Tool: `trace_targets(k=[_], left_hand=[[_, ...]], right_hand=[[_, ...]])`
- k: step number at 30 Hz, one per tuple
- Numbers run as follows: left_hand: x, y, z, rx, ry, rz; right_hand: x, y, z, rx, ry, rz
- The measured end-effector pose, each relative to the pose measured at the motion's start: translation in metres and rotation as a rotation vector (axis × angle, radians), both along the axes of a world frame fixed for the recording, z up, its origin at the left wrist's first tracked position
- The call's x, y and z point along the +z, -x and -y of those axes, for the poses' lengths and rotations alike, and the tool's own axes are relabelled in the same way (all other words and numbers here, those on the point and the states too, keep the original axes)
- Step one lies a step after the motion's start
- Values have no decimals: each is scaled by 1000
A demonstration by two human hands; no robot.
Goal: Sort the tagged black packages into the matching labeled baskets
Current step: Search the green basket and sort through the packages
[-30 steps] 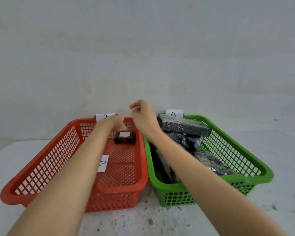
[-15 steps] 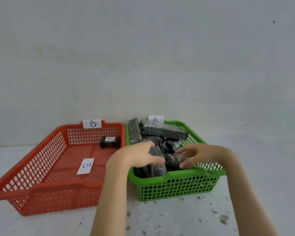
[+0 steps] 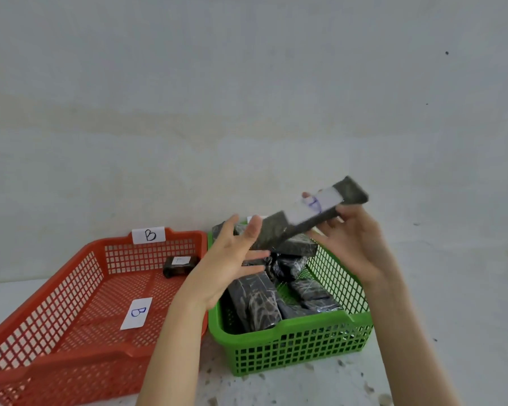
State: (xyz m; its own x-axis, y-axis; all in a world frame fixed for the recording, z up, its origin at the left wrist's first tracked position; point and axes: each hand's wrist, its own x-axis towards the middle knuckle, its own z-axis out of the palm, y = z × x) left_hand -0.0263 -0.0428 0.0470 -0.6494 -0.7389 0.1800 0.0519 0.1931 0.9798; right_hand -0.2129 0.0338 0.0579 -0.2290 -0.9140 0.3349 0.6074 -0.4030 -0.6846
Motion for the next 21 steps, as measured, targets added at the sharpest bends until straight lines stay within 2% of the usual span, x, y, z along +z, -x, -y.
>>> trace_targets(k=[4, 8, 10, 12, 13, 16, 21], left_hand=[[-1, 5, -1, 86, 25, -113], [3, -5, 8, 212, -19, -225], [4, -7, 10, 216, -147, -306], [5, -3, 6, 149, -280, -372], [5, 2, 1, 100, -301, -358], [0, 17, -12, 58, -175, -110], [-6, 10, -5, 58, -43, 126]], right_hand=[[-3, -11, 6, 110, -169, 12], [0, -10, 4, 93, -150, 1], [2, -13, 2, 72, -141, -118], [2, -24, 3, 27, -169, -367], [0, -32, 5, 8, -195, -496], [-7, -54, 10, -61, -253, -787], [-2, -46, 3, -75, -301, -813]])
